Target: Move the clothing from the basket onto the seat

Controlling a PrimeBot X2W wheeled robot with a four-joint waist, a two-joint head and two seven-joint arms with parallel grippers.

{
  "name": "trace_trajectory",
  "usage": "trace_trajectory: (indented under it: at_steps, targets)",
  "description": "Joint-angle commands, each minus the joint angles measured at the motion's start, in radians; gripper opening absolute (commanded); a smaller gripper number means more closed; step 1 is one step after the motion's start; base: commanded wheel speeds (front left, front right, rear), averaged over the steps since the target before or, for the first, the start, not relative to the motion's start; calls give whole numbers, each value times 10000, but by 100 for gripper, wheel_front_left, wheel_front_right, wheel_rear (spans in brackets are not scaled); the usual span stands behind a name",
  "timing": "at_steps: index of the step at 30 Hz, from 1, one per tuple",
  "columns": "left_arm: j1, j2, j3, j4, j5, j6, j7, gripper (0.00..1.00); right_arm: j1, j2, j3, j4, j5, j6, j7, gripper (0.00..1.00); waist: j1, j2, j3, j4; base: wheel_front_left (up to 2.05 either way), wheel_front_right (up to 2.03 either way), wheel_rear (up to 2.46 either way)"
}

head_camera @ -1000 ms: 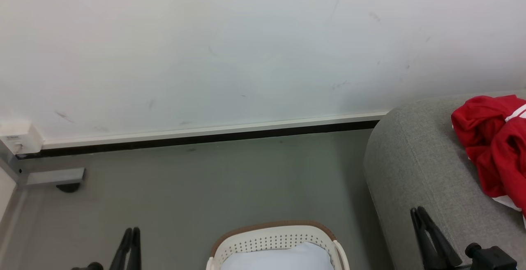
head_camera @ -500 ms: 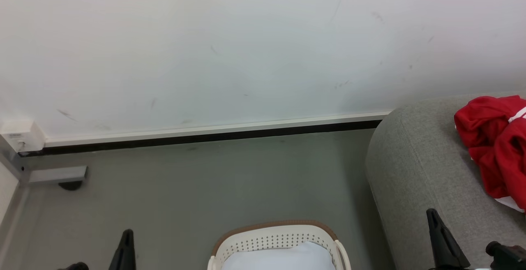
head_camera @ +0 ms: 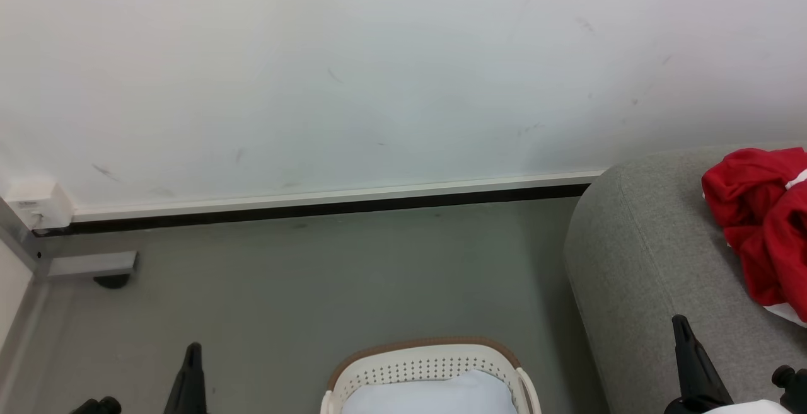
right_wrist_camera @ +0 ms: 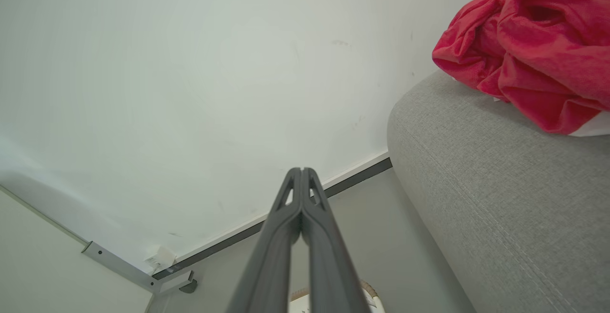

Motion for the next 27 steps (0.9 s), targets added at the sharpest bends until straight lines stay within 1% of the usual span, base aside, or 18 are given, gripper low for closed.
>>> trace_trajectory:
  at_steps: [1,16,27]
  targets:
    - [-262,77,48,-127,-323,-48,67,0,-319,-33,-118,-103,290,-5,70,0,-1,0,2,6,0,0,0]
    - [-507,96,96,-68,-2404,-63,604,0,-464,65,-497,-32,2114,-7,544,0,-1,0,31,91,0,0,0]
    - [-663,109,132,-30,-3720,-79,953,0,-541,132,-746,15,3279,-9,866,0,-1,0,53,153,0,0,0]
